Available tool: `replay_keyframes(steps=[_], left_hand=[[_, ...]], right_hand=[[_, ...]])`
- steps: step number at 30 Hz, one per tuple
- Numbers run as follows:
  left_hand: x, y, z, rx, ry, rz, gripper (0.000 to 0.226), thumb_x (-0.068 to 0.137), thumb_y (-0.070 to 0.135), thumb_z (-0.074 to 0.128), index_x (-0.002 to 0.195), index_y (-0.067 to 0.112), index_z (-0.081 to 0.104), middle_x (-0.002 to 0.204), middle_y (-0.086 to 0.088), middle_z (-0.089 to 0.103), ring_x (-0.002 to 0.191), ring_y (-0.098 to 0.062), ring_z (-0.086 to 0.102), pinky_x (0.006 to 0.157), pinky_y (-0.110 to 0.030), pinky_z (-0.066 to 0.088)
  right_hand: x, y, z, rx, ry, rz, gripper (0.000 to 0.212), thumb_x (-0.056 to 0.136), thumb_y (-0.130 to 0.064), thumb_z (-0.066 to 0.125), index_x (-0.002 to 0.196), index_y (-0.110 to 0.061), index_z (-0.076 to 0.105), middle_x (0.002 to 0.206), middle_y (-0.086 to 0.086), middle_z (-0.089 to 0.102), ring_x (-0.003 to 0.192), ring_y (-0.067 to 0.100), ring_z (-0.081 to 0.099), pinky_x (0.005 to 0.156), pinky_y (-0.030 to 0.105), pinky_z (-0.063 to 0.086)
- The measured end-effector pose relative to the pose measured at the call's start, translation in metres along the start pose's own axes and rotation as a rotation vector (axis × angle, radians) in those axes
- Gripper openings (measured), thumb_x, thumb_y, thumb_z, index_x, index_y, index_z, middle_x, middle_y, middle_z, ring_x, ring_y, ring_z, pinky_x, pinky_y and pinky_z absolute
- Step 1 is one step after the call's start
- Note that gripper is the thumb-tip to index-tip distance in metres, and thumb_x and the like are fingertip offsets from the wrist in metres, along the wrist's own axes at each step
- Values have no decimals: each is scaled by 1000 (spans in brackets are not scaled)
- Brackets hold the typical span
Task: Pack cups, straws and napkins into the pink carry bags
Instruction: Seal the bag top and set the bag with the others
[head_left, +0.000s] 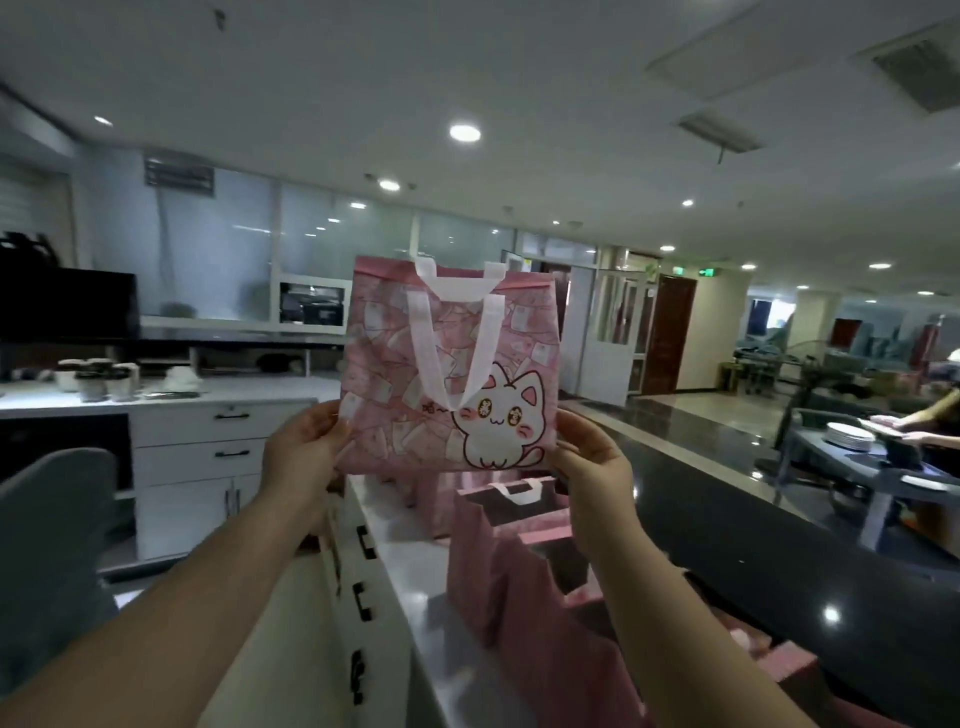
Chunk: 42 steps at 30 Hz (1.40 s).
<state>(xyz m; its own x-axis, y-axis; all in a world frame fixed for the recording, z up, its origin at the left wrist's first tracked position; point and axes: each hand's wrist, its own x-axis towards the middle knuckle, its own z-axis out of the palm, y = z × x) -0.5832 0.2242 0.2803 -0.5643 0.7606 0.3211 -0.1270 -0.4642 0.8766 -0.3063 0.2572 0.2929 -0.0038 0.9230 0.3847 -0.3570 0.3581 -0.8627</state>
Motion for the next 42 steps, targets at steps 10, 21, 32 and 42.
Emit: replay_keyframes(steps=[10,21,32,42], left_hand=[[174,25,-151,37,82,96,13,83,22,75,94,28,69,97,4,73,83,-12,71,60,-28,55],[367,-30,-224,35,185,52,21,89,10,69,94,30,67,99,8,72,89,-15,70,76,-36,58],[596,-106,-216,130,231,92,14,92,11,65,100,21,64,100,1,69,82,-12,68,60,-27,54],[772,-202,-247,139,345,64,18,92,2,61,105,13,64,108,-12,68,95,-27,67,84,-44,56]], right_hand=[[104,106,218,77,-62,64,38,76,18,63,103,-9,68,104,12,72,95,38,68,76,49,59],[248,234,348,17,-122,91,34,80,16,61,104,-7,67,105,13,71,95,29,70,75,36,59],[469,373,423,78,-246,195,23,86,4,62,105,-8,67,97,10,74,87,23,73,68,28,59],[621,504,523,170,-226,313,19,91,-7,61,110,-4,64,103,18,71,97,34,68,89,50,55]])
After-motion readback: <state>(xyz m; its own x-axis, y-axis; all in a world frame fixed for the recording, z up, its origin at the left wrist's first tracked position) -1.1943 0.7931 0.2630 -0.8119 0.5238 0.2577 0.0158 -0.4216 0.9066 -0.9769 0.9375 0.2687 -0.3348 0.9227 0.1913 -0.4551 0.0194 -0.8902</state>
